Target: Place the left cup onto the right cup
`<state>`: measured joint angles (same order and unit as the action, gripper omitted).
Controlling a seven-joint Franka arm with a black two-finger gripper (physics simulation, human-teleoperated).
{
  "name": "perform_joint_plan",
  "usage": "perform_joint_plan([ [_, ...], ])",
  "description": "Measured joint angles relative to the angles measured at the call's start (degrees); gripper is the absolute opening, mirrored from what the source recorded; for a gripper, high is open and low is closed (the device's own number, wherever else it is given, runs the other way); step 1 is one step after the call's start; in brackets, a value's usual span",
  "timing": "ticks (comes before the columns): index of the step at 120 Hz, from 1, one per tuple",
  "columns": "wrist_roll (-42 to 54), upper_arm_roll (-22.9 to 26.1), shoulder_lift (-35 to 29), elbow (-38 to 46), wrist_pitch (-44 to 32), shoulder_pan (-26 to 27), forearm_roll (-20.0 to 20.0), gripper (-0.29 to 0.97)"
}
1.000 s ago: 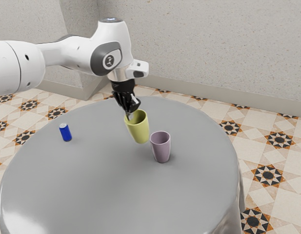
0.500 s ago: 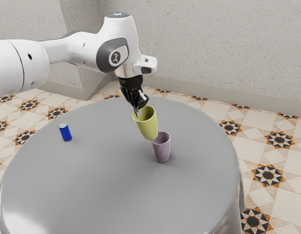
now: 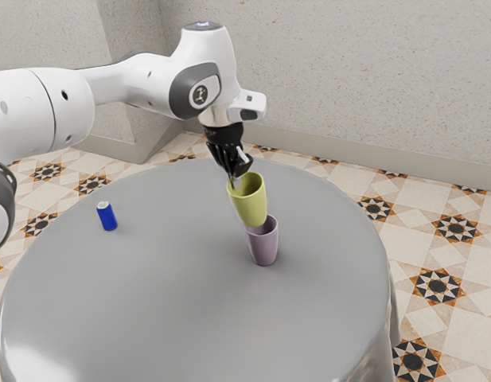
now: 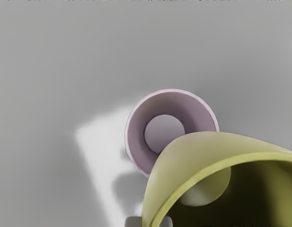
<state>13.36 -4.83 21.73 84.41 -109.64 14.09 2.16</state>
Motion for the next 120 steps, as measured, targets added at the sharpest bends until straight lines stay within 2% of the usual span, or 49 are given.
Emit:
perform_joint_plan([
  [120,0.0,2.0,5.4,-5.7,0.0,-1.9,-0.5,-0.11],
])
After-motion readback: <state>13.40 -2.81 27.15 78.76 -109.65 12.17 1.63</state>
